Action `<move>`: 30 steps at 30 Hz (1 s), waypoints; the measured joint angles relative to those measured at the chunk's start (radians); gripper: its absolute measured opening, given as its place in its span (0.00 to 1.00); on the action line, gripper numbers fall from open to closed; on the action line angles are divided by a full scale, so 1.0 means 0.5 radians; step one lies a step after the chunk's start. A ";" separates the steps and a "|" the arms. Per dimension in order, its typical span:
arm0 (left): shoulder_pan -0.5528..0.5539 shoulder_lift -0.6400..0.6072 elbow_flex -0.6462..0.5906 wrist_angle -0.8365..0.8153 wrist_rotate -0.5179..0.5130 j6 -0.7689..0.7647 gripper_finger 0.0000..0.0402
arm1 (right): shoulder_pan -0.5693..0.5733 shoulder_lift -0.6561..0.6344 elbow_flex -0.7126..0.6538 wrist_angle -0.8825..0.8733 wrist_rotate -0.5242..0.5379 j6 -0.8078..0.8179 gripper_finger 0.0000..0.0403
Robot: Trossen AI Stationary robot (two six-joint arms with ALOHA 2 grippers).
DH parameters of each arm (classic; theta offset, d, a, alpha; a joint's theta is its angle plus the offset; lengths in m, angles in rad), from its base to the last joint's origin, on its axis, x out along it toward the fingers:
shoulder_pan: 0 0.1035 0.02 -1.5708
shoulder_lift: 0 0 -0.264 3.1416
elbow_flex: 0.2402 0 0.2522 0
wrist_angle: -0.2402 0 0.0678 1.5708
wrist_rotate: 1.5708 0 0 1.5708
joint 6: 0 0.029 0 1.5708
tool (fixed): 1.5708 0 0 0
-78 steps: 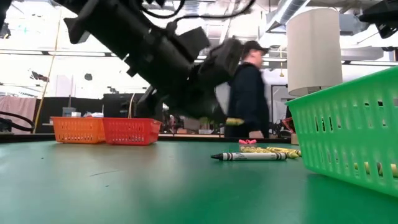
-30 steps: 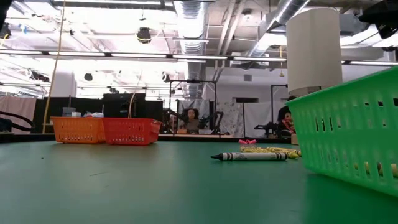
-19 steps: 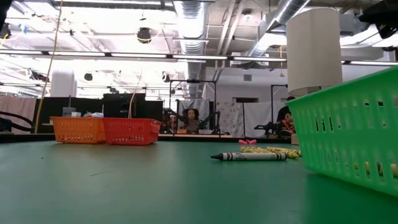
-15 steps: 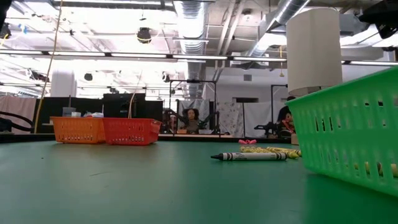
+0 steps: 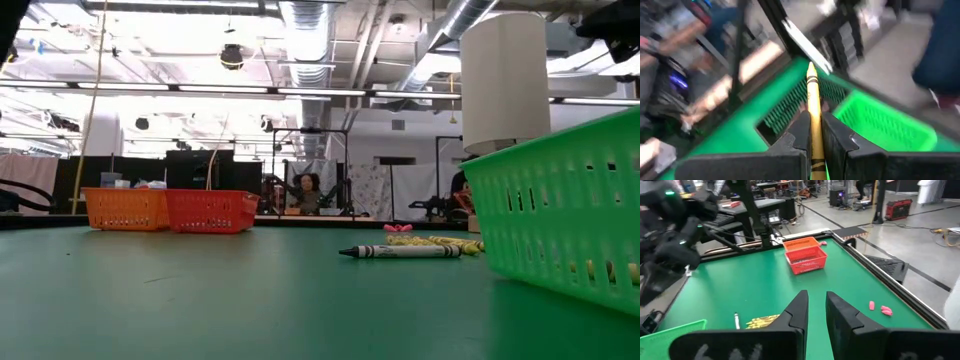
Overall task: Sort crayons
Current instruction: Put the yellow crayon into the green bin
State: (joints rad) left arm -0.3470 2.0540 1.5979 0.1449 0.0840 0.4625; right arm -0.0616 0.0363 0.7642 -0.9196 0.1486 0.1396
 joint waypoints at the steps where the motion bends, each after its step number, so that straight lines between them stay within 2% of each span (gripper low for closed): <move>1: 0.001 0.048 0.102 -0.147 0.017 0.043 0.03 | 0.001 0.000 -0.001 -0.001 0.020 0.007 0.17; 5: 0.001 0.244 0.487 -0.594 0.031 0.143 0.03 | 0.000 0.001 -0.001 -0.006 0.038 0.021 0.17; 7: 0.009 0.300 0.600 -0.680 0.060 0.148 0.03 | 0.000 0.001 -0.001 -0.007 0.042 0.021 0.17; 9: 0.013 0.300 0.615 -0.770 0.091 0.161 0.03 | 0.001 0.000 -0.001 -0.005 0.043 0.021 0.17; 11: 0.014 0.316 0.604 -0.685 0.133 0.201 0.03 | 0.000 0.001 -0.001 -0.009 0.043 0.021 0.17; 18: -0.013 0.447 0.596 -0.740 0.196 0.305 0.03 | 0.000 0.000 -0.001 -0.006 0.043 0.021 0.17; 25: -0.015 0.540 0.594 -0.729 0.122 0.369 0.04 | 0.000 0.000 -0.001 -0.004 0.042 0.021 0.17; 30: -0.005 0.608 0.602 -0.710 0.188 0.368 0.06 | 0.001 0.000 -0.001 -0.008 0.042 0.020 0.17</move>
State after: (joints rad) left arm -0.3493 2.3579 1.8987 -0.2102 0.1779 0.6462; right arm -0.0612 0.0360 0.7639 -0.9234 0.1698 0.1497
